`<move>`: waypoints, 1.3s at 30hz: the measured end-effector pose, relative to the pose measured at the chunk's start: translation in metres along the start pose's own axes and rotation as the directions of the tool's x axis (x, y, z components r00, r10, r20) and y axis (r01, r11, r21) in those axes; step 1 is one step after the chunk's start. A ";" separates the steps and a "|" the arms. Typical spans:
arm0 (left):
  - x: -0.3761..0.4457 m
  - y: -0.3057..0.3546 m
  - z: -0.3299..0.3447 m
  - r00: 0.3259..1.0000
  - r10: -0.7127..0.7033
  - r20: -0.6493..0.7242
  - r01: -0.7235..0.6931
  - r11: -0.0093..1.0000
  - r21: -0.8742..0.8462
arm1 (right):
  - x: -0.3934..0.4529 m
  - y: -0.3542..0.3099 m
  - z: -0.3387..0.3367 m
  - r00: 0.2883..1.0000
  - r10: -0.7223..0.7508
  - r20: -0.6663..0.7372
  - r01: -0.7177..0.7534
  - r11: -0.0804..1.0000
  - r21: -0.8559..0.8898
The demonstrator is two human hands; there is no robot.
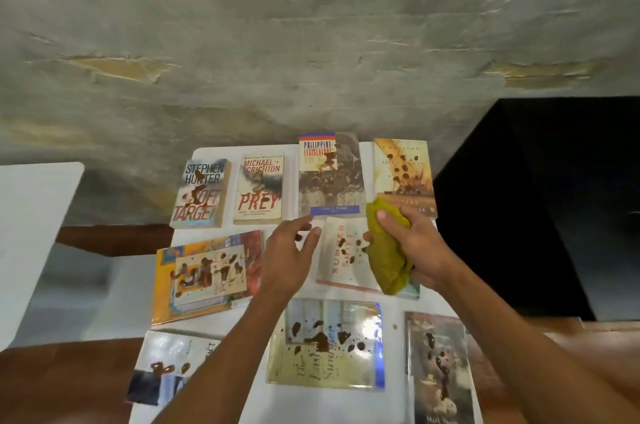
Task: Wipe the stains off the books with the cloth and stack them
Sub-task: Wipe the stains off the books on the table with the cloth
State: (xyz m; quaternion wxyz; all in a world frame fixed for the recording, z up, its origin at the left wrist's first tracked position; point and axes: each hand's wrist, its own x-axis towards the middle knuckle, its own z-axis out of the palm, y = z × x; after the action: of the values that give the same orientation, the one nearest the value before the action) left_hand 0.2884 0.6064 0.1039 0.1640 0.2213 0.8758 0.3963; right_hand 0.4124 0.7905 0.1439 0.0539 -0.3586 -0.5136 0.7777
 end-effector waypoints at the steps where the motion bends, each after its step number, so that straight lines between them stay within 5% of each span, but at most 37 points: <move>1: 0.006 -0.001 0.000 1.000 -0.002 0.002 0.002 0.998 0.060 | 0.005 -0.005 -0.005 1.000 -0.010 0.016 0.011 0.999 -0.039; 4: 0.026 -0.001 0.000 0.999 -0.019 0.029 0.013 0.980 0.200 | 0.021 -0.016 -0.013 0.996 -0.092 0.007 0.090 0.954 -0.285; 7: 0.051 0.000 0.000 0.997 -0.007 0.077 -0.024 0.923 0.384 | 0.042 -0.020 -0.015 0.985 -0.173 0.014 0.144 0.765 -0.628; 10: 0.076 -0.002 0.000 0.992 0.015 0.128 -0.080 0.850 0.521 | 0.062 -0.017 -0.011 0.978 -0.204 0.044 0.159 0.591 -0.791; 24: 0.146 -0.030 0.015 0.937 -0.005 0.350 -0.262 0.653 0.710 | 0.125 0.007 -0.002 0.976 -0.211 0.058 0.111 0.246 -0.963; 39: 0.148 -0.039 0.025 0.943 0.018 0.332 -0.267 0.634 0.725 | 0.149 0.009 0.009 0.960 -0.260 0.101 0.133 0.110 -0.985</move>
State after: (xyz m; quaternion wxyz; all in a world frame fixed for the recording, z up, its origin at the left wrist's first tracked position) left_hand 0.1641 0.6759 0.0421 0.1516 0.3950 0.9054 -0.0343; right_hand 0.2997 0.8464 0.0635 -0.0668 -0.2714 -0.9351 0.2177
